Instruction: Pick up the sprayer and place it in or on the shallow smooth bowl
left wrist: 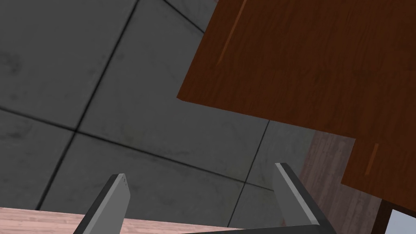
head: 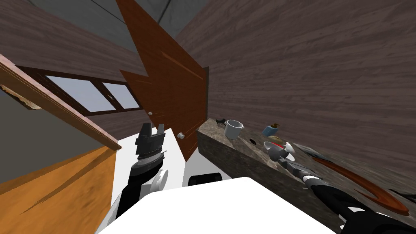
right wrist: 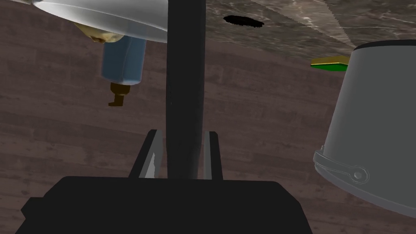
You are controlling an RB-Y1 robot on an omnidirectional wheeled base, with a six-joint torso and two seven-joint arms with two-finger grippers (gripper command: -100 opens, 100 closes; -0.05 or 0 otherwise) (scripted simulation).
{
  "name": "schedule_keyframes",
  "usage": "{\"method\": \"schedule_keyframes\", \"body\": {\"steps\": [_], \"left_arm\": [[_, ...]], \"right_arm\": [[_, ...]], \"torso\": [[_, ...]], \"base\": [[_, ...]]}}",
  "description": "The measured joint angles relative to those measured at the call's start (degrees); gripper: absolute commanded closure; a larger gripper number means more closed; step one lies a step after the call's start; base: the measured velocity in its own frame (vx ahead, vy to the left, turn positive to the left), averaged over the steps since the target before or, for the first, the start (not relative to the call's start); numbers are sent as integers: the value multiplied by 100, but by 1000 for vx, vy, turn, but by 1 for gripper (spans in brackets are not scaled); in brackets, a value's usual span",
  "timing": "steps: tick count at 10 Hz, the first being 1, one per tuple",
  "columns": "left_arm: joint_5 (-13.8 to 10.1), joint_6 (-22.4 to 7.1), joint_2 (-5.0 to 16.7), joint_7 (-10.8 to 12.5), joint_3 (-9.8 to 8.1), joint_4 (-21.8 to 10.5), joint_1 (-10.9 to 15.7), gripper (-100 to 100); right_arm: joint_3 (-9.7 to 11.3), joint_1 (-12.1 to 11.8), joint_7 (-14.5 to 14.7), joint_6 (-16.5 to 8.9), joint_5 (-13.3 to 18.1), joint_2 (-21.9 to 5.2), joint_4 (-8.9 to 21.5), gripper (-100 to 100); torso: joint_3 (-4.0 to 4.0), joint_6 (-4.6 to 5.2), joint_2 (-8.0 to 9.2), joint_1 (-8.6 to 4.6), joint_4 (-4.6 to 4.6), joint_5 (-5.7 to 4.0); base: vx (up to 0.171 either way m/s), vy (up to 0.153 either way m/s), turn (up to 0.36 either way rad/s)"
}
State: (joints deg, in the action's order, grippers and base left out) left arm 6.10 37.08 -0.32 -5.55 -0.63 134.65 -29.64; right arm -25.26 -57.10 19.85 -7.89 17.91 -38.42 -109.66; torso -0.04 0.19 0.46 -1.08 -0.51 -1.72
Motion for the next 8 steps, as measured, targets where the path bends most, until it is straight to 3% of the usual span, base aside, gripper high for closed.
{"method": "schedule_keyframes", "body": {"steps": [2,4,8], "left_arm": [[0,0,0,0,0,0,-1,0],[0,0,0,0,0,0,0,0],[0,0,0,0,0,0,-1,0]], "right_arm": [[-111,-65,-100,-210,-92,-134,-84,100],[-355,-213,-268,-458,-234,-270,-233,100],[-812,-379,-549,-724,-393,-287,-510,100]], "torso": [[-10,-1,-17,4,-4,-5],[-12,-5,-23,-18,-3,-5],[-20,-6,-38,-7,-4,-8]], "base": [[-40,-121,119],[-28,-166,158],[-10,-134,137]]}}
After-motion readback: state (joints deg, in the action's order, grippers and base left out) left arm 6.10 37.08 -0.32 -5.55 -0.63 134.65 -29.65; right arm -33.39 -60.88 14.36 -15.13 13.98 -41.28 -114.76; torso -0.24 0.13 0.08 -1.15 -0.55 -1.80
